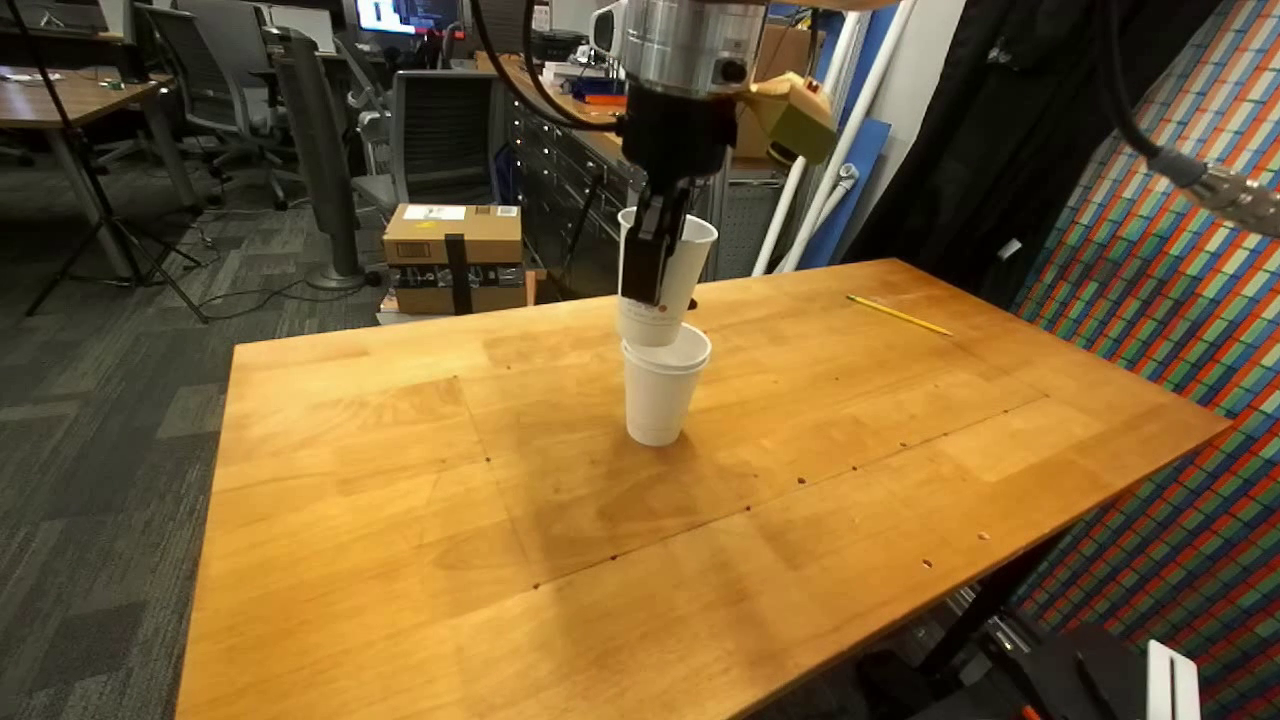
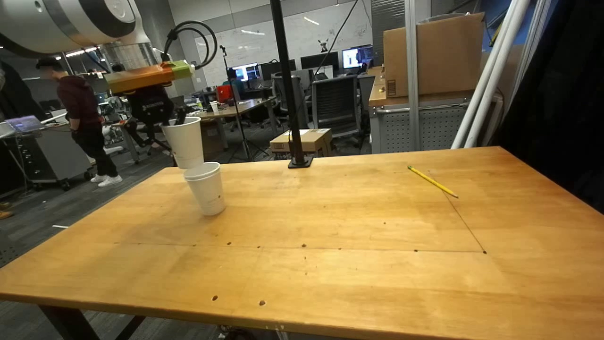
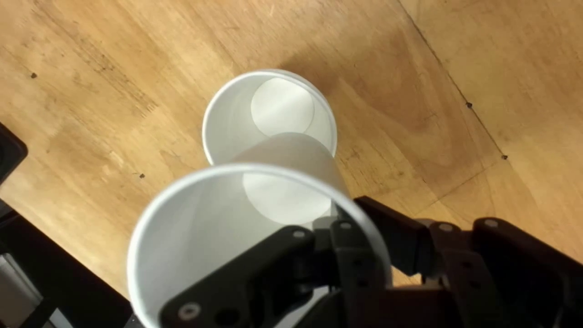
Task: Stack the cups
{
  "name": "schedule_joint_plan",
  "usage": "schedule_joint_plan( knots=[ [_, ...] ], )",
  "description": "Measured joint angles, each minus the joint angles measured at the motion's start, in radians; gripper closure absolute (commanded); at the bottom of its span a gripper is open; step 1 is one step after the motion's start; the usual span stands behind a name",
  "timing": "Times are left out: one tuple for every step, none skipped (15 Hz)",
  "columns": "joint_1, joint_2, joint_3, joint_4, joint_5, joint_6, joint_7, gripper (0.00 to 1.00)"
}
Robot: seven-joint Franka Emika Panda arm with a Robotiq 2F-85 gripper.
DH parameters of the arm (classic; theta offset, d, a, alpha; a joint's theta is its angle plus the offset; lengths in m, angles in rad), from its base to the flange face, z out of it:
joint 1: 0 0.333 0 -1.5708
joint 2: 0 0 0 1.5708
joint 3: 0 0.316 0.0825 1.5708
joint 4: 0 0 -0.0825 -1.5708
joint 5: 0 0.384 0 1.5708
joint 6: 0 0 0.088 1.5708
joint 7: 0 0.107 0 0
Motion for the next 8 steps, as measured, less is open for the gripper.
schedule_joint_plan(
  knots=[
    [-0.002, 0.0, 0.0, 0.0, 0.0, 0.0, 0.0, 1.0],
    [-0.003, 0.0, -0.001, 0.0, 0.0, 0.0, 0.0, 1.0],
    [-0.005, 0.0, -0.003, -0.001, 0.0, 0.0, 0.0, 1.0],
    [-0.007, 0.0, -0.005, -0.002, 0.0, 0.0, 0.0, 1.0],
    [-0.009, 0.0, -0.007, -0.004, 0.0, 0.0, 0.0, 1.0],
    [-0.012, 0.0, -0.009, -0.006, 0.0, 0.0, 0.0, 1.0],
    [-0.014, 0.0, -0.011, -0.008, 0.0, 0.0, 0.0, 1.0],
    [-0.016, 0.0, -0.014, -0.011, 0.0, 0.0, 0.0, 1.0]
  ],
)
